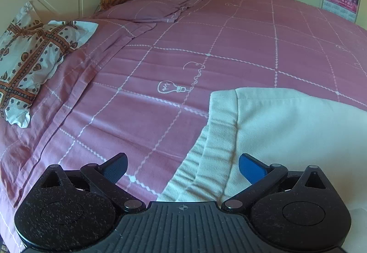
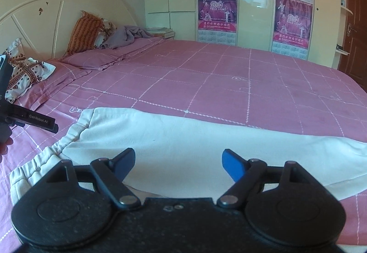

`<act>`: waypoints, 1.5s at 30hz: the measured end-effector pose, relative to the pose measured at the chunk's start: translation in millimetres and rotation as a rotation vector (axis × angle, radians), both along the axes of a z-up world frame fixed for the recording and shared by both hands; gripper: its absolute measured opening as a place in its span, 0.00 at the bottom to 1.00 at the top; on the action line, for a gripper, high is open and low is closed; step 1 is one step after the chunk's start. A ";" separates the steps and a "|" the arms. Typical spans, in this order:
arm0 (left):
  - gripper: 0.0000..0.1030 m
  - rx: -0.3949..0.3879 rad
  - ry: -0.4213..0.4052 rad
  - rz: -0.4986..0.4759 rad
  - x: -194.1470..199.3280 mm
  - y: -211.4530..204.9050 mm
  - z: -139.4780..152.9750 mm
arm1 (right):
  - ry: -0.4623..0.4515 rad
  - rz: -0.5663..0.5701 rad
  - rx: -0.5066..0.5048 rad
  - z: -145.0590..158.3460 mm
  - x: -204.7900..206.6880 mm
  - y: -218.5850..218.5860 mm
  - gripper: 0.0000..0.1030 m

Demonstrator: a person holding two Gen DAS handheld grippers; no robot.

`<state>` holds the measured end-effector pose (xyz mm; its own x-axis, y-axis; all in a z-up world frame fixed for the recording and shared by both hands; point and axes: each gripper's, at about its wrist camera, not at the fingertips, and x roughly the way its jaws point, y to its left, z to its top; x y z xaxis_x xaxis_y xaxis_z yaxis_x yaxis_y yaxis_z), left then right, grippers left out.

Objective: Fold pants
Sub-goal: 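Close the left gripper on the waistband while the right gripper grasps the waistband too, then lift the waistband with both grippers and fold it over toward the leg cuffs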

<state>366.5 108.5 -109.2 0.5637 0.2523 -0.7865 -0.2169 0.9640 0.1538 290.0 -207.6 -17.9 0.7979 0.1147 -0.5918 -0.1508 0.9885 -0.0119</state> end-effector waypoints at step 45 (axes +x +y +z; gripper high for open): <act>0.10 -0.110 -0.012 -0.211 18.7 2.9 -21.8 | 0.121 0.382 -0.072 -30.5 92.3 -2.0 0.00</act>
